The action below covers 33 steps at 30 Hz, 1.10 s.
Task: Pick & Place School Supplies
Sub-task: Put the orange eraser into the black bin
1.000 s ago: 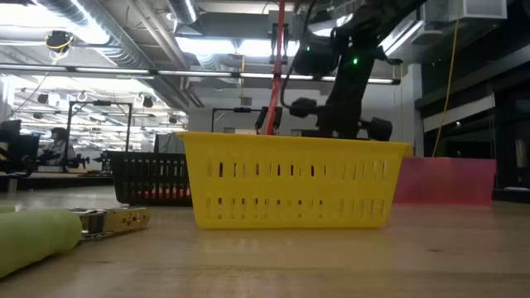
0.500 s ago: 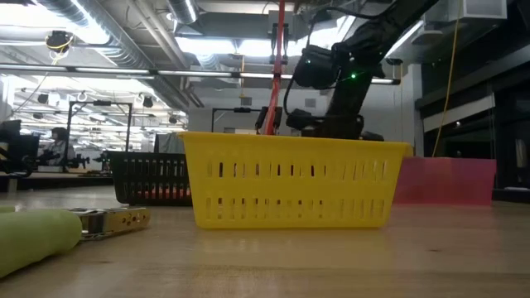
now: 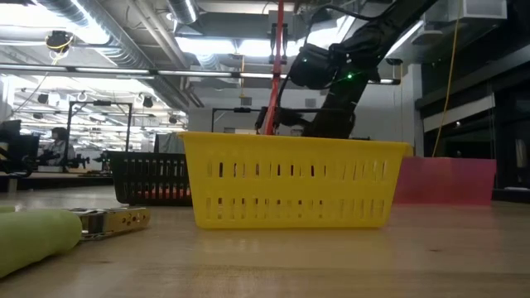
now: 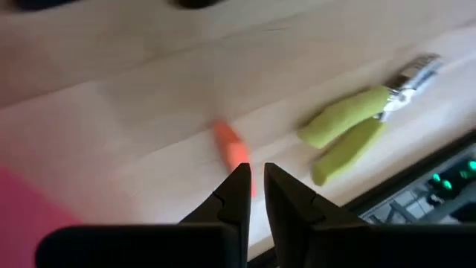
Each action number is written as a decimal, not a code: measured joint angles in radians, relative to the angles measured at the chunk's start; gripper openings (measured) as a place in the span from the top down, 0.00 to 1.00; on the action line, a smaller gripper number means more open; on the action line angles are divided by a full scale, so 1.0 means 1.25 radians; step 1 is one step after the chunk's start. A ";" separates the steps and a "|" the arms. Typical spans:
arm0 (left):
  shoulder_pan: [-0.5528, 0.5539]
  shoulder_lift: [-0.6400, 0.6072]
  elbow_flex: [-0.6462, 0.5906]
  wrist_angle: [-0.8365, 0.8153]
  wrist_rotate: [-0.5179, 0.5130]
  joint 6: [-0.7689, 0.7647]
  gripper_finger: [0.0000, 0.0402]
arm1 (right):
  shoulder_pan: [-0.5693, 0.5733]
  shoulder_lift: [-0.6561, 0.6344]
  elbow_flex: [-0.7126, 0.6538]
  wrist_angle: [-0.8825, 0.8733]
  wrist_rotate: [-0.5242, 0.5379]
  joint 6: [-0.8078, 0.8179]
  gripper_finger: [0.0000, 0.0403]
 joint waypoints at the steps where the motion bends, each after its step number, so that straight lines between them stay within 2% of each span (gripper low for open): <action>1: 0.000 0.000 0.000 -0.007 0.000 -0.008 0.68 | 0.002 0.007 0.001 0.018 -0.001 0.013 0.89; 15: 0.000 0.000 0.000 -0.069 0.003 -0.067 0.68 | -0.008 0.024 0.006 0.058 -0.025 -0.015 0.89; 21: 0.000 0.000 0.000 -0.102 0.016 -0.103 0.68 | 0.010 0.026 0.005 0.056 0.045 0.039 0.89; 30: 0.000 0.000 0.000 -0.113 0.035 -0.123 0.68 | 0.011 0.026 0.006 -0.087 0.055 0.177 0.89; 33: 0.000 0.000 0.000 -0.113 0.035 -0.123 0.68 | 0.010 0.027 0.005 -0.121 0.086 0.202 0.89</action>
